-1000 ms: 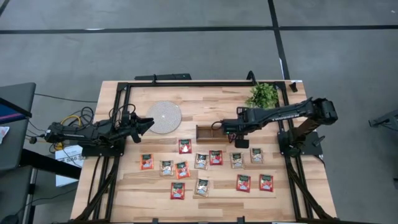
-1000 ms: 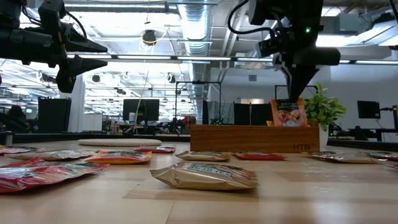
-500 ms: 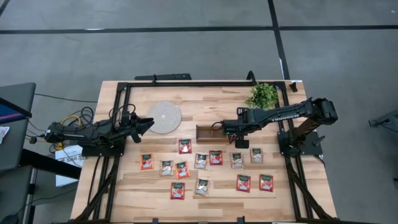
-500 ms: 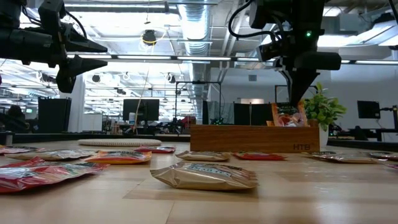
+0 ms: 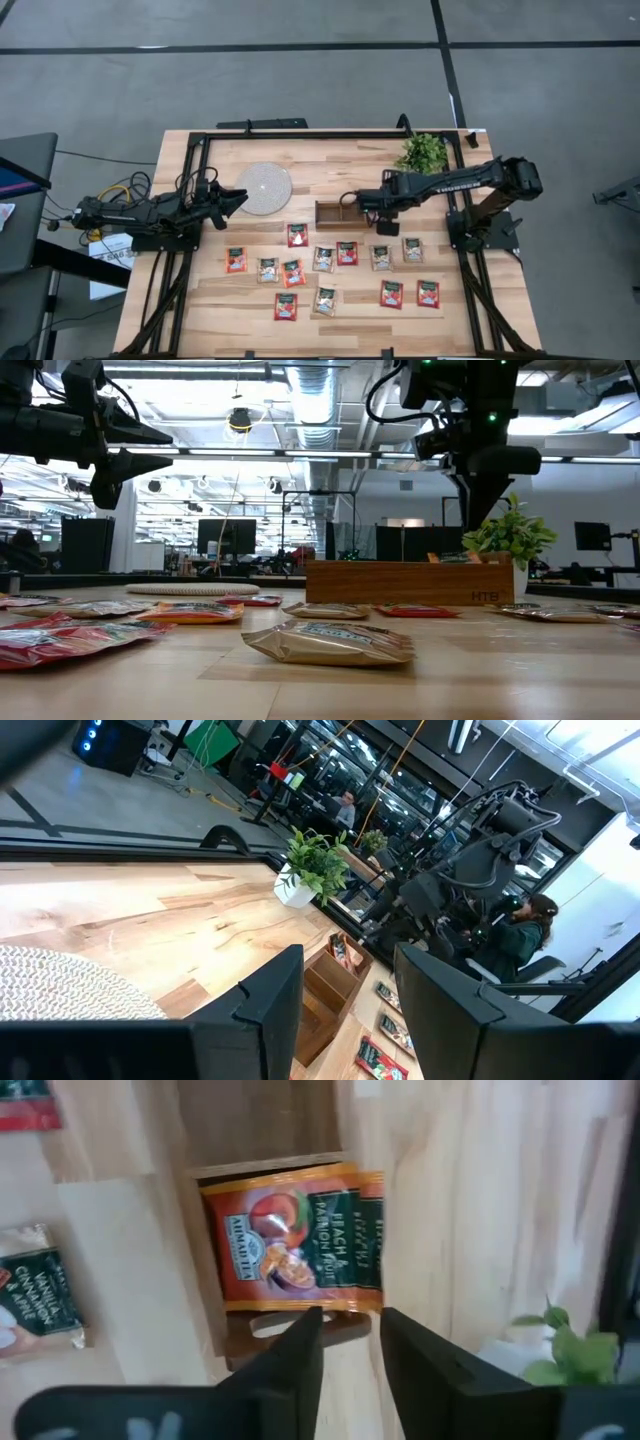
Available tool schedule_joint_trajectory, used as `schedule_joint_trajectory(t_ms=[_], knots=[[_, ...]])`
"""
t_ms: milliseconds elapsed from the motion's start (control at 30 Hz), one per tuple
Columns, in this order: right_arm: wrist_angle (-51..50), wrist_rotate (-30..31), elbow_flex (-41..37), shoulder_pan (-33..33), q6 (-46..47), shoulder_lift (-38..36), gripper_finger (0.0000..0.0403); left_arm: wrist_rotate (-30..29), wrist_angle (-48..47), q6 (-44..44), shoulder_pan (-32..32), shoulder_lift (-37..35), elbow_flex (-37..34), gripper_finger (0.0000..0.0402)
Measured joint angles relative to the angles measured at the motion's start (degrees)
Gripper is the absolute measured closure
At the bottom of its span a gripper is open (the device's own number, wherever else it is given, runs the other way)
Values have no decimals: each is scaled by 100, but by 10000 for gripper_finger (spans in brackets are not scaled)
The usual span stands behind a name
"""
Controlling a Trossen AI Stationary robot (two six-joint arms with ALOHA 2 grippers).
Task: Pick & Place Tea
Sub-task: Put the orange tea bag into the right section of the wooden organizer
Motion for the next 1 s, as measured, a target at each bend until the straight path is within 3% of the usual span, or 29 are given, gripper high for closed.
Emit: schedule_joint_trajectory(t_ms=[200,400,633,1000], knots=[[-788,-63,581,239,756,-1,302,0,2,-3,0,0,0,250],[-1342,-123,785,1065,1297,-349,305,0,4,-11,0,0,0,250],[-1667,458,779,1917,2328,-1064,305,2,19,-25,1,-2,0,250],[-1582,1095,747,1677,2806,-2794,305,42,23,315,0,153,214,250]])
